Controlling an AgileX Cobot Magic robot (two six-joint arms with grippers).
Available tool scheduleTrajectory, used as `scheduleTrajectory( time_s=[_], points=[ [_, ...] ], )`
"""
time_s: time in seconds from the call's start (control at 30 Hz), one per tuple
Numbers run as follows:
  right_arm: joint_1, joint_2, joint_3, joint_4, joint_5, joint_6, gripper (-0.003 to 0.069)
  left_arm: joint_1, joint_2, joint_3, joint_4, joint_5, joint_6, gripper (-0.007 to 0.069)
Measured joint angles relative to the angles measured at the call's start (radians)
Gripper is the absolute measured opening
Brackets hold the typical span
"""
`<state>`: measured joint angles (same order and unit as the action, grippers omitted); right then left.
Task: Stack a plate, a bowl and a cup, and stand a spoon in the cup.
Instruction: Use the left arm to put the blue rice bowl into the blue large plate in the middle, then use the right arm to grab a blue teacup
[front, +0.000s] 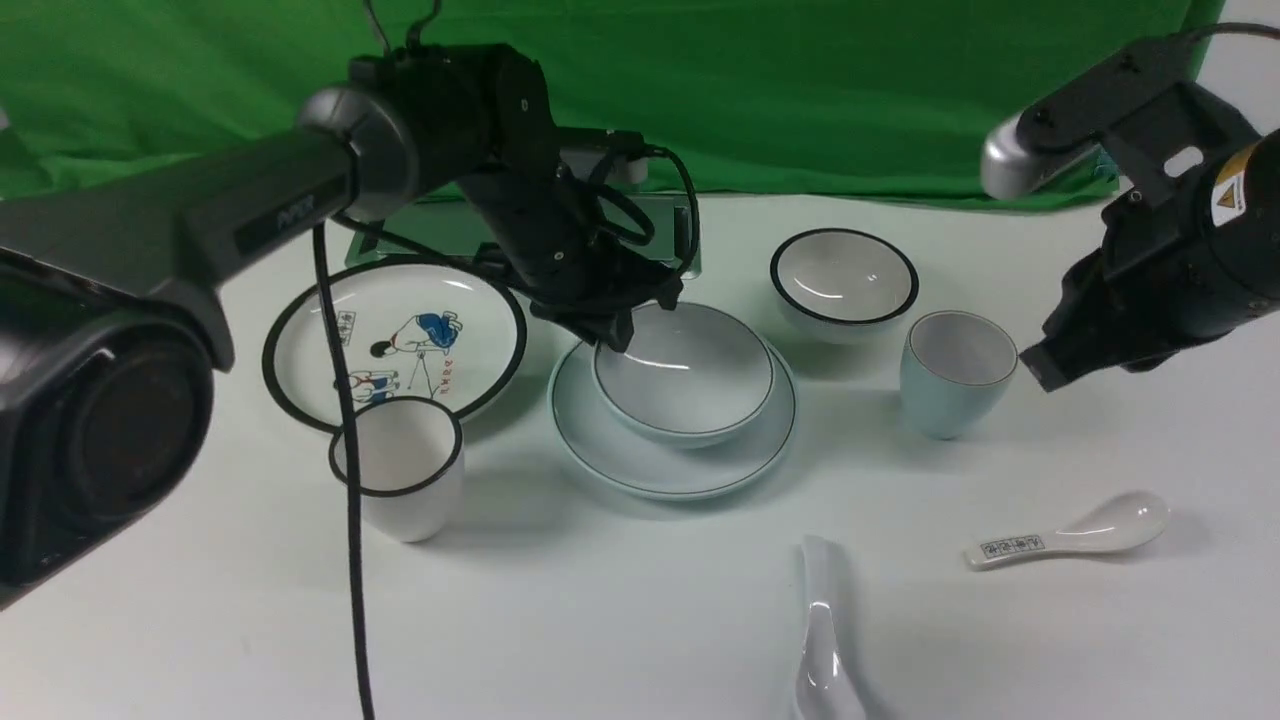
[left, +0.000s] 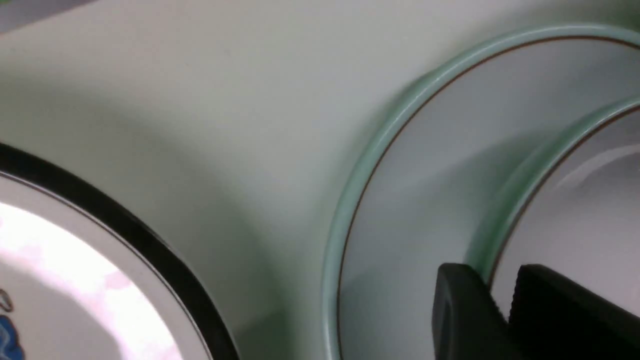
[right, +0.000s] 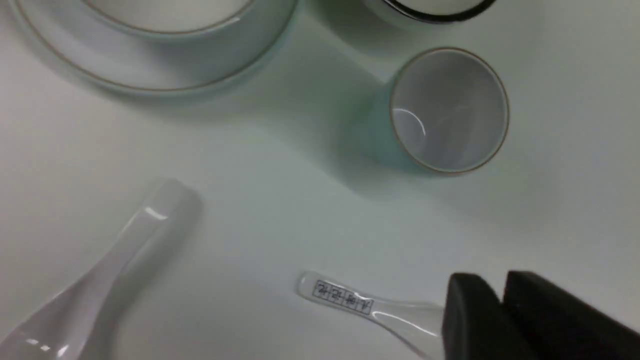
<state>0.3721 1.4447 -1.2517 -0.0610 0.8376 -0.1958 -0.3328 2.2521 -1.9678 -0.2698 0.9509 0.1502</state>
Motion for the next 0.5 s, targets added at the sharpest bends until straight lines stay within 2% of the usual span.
scheduleTrajectory(
  time_s=[0.1, 0.17, 0.23, 0.3, 0.37, 0.47, 0.5],
  points=[
    [-0.051, 0.058, -0.030, -0.001, -0.001, 0.023, 0.0272, 0.000, -0.005, -0.044, 0.024, 0.047, 0.001, 0.0232],
    [-0.084, 0.107, -0.064, -0.001, -0.016, 0.035, 0.0379, 0.000, -0.022, -0.099, 0.050, 0.110, 0.001, 0.0304],
    [-0.107, 0.157, -0.093, 0.001, -0.034, 0.042, 0.0429, 0.000, -0.051, -0.155, 0.081, 0.174, 0.001, 0.0359],
    [-0.117, 0.199, -0.122, 0.002, -0.055, 0.052, 0.0451, 0.000, -0.089, -0.195, 0.109, 0.220, 0.001, 0.0384],
    [-0.123, 0.266, -0.155, 0.003, -0.085, 0.062, 0.0457, 0.000, -0.153, -0.211, 0.144, 0.242, 0.001, 0.0384],
    [-0.124, 0.330, -0.182, 0.005, -0.114, 0.072, 0.0457, 0.000, -0.226, -0.195, 0.177, 0.251, 0.001, 0.0339],
    [-0.124, 0.371, -0.198, 0.006, -0.133, 0.077, 0.0457, 0.000, -0.283, -0.156, 0.196, 0.253, 0.001, 0.0280]
  ],
)
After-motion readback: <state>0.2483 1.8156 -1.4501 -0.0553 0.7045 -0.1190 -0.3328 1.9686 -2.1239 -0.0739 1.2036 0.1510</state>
